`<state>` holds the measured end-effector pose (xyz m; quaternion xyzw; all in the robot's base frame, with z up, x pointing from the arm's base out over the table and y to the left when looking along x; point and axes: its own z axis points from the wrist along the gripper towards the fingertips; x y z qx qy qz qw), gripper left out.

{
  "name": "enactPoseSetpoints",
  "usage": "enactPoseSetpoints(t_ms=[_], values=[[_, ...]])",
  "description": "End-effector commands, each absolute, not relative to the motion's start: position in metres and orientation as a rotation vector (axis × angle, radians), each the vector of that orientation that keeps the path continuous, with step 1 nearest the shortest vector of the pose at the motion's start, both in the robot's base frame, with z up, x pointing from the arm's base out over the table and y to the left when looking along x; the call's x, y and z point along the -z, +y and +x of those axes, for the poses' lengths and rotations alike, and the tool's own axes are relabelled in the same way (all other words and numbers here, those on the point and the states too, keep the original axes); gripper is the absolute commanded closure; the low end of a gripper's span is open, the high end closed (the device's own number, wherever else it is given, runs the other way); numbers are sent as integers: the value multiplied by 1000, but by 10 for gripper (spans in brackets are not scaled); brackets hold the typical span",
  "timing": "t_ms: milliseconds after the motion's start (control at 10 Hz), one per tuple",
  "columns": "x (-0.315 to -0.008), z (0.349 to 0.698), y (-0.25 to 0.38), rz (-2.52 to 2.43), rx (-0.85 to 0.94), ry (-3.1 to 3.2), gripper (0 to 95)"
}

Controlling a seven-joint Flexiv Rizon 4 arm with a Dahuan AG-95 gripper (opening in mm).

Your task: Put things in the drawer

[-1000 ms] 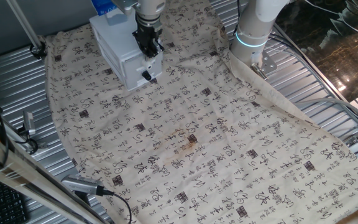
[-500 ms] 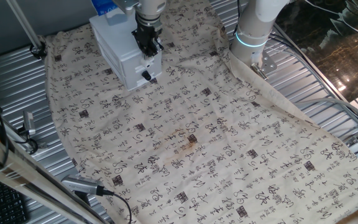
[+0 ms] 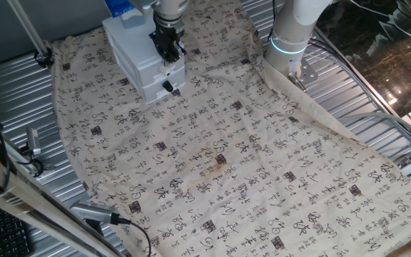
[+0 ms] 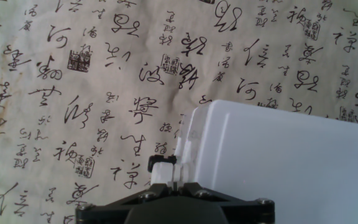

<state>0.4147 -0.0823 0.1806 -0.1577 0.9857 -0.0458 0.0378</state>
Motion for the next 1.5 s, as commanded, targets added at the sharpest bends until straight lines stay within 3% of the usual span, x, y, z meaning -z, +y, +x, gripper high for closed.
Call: enactPoseSetpoints(t_ms=[100, 500, 1100, 1500], values=[[-180, 416, -82, -466, 123, 3024, 950], [-191, 424, -59, -295, 20, 3039, 950], [-242, 490, -7, -116, 4, 3105, 950], [-245, 492, -4, -168, 17, 3079, 950]])
